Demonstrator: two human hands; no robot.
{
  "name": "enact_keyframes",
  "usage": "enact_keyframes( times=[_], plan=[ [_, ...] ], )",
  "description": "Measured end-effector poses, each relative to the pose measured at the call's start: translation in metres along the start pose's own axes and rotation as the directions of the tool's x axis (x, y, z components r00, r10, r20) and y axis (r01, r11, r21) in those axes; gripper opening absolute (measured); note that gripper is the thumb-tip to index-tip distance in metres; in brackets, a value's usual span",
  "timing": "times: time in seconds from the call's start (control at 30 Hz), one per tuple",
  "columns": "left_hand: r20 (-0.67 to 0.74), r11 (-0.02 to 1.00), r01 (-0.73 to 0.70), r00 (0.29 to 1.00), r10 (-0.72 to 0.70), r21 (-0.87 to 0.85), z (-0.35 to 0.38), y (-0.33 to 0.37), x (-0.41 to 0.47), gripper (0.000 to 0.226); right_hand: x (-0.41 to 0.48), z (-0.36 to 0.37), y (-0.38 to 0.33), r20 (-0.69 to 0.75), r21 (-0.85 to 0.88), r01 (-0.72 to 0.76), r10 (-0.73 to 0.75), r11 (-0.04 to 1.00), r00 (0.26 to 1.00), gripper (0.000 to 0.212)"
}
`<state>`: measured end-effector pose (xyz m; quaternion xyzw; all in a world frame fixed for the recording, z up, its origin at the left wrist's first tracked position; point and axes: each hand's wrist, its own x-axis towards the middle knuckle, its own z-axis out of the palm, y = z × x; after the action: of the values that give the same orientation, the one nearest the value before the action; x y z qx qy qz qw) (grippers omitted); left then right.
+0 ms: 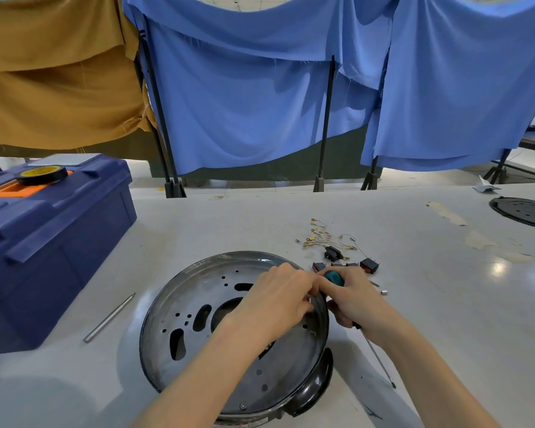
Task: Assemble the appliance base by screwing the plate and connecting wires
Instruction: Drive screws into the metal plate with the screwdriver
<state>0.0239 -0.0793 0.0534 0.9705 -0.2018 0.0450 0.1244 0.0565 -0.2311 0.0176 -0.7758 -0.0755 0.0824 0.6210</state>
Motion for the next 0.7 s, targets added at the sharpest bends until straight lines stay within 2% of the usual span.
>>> enact_keyframes(
  times=[0.2,0.37,0.53,0.7],
  plan=[
    [-0.052,0.997,0.005,0.999,-0.009,-0.081,0.000,-0.005,-0.003,0.013,-0.001,0.000,0.000,-0.006,-0.023,-0.012,0.012,1.000,1.000,0.028],
    [-0.012,1.000,-0.014,1.000,0.014,-0.007,0.000,-0.006,-0.001,0.019,-0.002,-0.001,-0.001,-0.001,-0.019,-0.017,0.017,1.000,1.000,0.035],
    [0.039,0.998,-0.049,0.998,0.050,-0.025,0.004,-0.011,-0.001,0.019,-0.002,0.000,-0.001,0.001,-0.009,-0.030,0.030,1.000,1.000,0.031],
    [0.042,0.996,-0.065,0.997,0.067,-0.054,0.005,-0.015,-0.001,0.014,-0.003,0.000,-0.001,-0.001,-0.016,-0.037,0.037,0.999,0.999,0.038]
  ],
)
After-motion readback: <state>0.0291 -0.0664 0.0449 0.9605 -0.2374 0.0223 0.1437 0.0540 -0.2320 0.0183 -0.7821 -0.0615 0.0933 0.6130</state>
